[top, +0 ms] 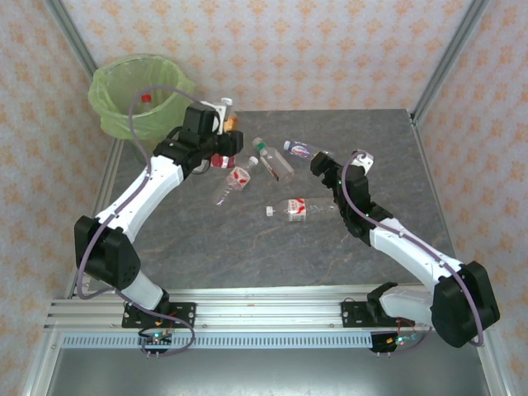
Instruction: Put the plastic bottles in the bin
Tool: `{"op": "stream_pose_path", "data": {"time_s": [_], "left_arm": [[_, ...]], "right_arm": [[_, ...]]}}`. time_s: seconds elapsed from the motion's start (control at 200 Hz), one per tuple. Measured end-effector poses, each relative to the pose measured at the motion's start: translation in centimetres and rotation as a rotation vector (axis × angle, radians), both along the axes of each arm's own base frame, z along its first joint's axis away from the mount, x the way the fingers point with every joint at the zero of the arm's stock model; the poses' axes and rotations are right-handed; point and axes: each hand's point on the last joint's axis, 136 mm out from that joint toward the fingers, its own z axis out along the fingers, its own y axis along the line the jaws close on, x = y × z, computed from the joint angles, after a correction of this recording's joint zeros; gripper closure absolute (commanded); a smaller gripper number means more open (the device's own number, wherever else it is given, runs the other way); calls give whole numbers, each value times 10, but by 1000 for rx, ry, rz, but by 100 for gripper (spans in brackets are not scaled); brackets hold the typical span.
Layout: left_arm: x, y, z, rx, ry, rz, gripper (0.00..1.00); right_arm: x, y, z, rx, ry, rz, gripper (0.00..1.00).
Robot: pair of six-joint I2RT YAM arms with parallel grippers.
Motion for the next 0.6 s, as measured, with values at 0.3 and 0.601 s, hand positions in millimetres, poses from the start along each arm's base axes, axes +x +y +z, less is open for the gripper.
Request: {"op": "stream_pose_path", "data": {"time_s": [0.3,0.601], "left_arm": [[16,24,82,39,-178,130,53],[32,62,122,60,-270,249,52]], "right_arm": [[-2,13,-4,-12,28,82,1],[-7,41,1,6,25,245,1]]}}
